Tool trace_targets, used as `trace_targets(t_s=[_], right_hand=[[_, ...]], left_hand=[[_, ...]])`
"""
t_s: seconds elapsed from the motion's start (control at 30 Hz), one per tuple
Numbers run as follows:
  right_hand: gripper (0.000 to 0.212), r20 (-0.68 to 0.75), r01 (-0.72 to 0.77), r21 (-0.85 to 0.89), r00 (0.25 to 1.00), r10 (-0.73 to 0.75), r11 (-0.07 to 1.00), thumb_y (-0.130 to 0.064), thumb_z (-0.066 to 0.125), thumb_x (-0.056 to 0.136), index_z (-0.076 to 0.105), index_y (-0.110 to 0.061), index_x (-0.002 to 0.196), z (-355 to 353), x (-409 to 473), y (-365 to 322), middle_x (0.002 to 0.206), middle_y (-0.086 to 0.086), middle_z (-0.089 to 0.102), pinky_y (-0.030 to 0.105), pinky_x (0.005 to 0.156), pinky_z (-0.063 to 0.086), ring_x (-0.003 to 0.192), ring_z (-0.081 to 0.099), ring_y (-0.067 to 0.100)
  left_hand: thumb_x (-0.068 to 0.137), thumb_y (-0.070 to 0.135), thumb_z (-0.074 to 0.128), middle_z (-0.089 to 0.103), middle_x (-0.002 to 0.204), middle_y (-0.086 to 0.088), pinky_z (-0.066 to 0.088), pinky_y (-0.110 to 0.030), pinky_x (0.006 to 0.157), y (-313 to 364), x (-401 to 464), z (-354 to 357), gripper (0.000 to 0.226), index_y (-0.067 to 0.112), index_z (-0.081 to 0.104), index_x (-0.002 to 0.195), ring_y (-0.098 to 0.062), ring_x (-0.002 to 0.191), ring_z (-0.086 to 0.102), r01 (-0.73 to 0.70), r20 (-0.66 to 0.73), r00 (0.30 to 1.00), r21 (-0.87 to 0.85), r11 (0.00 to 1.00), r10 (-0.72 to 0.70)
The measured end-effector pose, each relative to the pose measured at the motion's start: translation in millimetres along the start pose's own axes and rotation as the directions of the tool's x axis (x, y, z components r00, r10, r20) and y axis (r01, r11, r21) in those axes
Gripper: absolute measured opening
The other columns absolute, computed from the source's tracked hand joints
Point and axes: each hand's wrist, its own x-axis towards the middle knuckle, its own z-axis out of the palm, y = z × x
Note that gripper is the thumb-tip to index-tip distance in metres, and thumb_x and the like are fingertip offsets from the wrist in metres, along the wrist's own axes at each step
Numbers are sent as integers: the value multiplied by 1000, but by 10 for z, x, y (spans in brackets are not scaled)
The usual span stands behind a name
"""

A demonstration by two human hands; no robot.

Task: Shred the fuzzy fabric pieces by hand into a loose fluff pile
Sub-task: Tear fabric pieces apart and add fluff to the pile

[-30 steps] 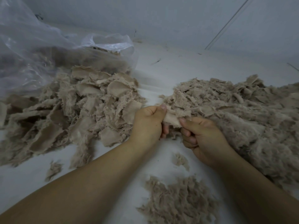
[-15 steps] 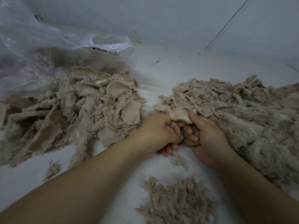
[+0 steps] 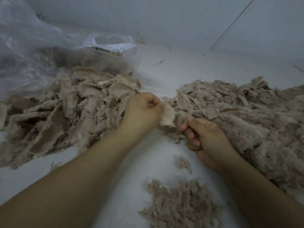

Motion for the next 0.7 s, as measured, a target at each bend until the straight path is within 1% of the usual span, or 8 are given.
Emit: trace_targets(t_s=[0.1,0.17,0.23,0.3,0.4,0.5,0.6,0.7], right_hand=[[29,-12,-38,17,999,38,999,-26,54,91,68,0,88,-17,24,13,53,0,45,15,34,22,37,30,4],[27,-23,-66,15,998,66,998,-17,47,100,67,2,99,-29,36,23,55,0,46,15,34,23,38,30,4],[27,-28,-86,19,996,87,996,-13,44,102,66,2,104,-36,43,25,55,0,46,14,34,24,38,30,4],[26,-32,-91,25,995,92,996,-12,44,101,66,2,105,-38,41,21,54,-1,46,14,34,23,37,30,4],[25,-32,-85,26,996,85,996,-9,44,101,66,2,106,-40,39,27,54,-1,46,14,34,23,38,30,4],[24,-16,-70,32,997,70,997,-10,46,99,65,3,108,-25,39,28,55,0,45,15,35,23,38,30,4],[24,13,-57,3,998,57,998,-14,52,92,68,2,99,-14,15,18,53,1,44,15,35,23,37,29,4],[25,28,-63,-21,998,64,998,-14,51,94,69,2,91,-17,3,9,52,1,44,14,34,22,36,28,4]], left_hand=[[79,11,61,56,58,4,33,-21,47,65,152,-337,13,13,61,66,-12,48,50,-66,-72,991,488,870,115],[80,16,57,53,73,-2,29,-26,48,57,152,-458,3,15,60,79,-20,59,49,-29,-40,991,869,493,129],[85,12,55,53,73,-6,31,-28,52,52,87,-439,3,14,56,84,-24,63,47,-50,15,990,967,249,140],[86,6,55,62,80,-6,33,-29,55,55,40,-367,14,19,51,81,-27,71,59,-110,86,986,979,170,145],[80,5,54,59,80,-5,26,-30,53,136,-35,-266,15,19,51,85,-30,76,63,-224,171,940,962,155,296],[74,2,46,56,90,-12,28,-32,50,143,-179,-31,24,8,55,95,-37,74,60,-430,277,866,837,338,415],[85,5,52,52,121,-11,44,-38,67,-19,-167,185,52,9,41,136,-35,100,60,-387,365,919,762,519,150],[86,6,53,52,116,-12,41,-37,68,-150,-51,245,36,9,45,120,-35,100,58,-294,343,939,798,526,5]])
